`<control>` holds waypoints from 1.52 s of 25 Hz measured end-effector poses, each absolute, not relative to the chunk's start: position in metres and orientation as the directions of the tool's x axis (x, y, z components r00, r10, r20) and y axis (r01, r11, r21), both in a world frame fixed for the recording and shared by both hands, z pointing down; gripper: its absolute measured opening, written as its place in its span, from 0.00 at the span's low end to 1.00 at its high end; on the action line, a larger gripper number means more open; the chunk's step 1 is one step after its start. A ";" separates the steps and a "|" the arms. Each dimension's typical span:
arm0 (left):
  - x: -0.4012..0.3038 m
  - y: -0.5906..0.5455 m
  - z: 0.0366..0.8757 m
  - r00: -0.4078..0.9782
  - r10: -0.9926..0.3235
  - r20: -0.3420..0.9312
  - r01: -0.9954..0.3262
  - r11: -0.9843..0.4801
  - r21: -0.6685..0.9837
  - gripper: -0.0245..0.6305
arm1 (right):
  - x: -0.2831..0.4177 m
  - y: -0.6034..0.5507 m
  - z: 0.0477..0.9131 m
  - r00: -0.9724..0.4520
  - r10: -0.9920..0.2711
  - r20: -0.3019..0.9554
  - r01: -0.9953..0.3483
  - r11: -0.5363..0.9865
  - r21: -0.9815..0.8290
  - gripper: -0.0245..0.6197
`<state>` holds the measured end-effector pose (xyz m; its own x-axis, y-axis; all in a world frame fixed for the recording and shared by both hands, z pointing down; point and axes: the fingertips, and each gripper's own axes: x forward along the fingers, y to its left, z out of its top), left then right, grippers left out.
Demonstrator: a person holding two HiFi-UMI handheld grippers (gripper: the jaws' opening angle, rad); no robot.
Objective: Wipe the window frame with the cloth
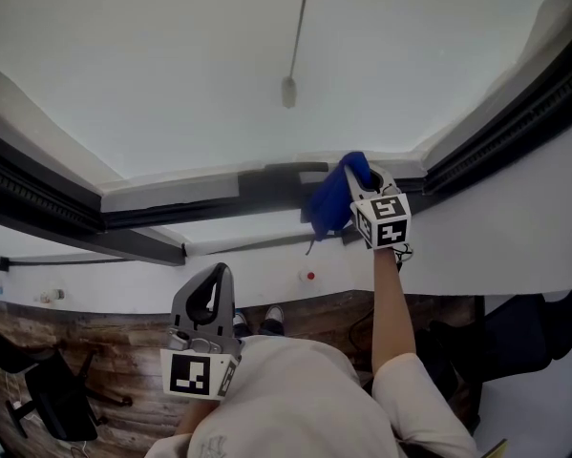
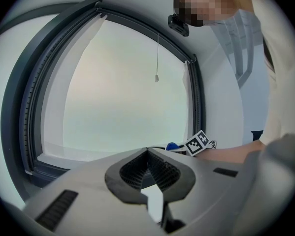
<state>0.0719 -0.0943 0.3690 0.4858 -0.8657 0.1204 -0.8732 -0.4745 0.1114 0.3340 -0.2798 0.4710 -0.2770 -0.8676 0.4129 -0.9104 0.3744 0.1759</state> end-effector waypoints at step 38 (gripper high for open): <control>0.100 -0.082 0.360 0.518 -0.850 0.098 -0.855 -0.510 0.094 0.05 | 0.477 -0.276 0.459 0.056 -0.907 0.418 -0.965 0.059 0.257 0.13</control>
<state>0.0998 -0.0822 0.3598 0.5178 -0.8499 0.0982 -0.8550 -0.5100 0.0944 0.4765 -0.2763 0.4591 0.0559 -0.9066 0.4184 -0.9647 0.0589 0.2566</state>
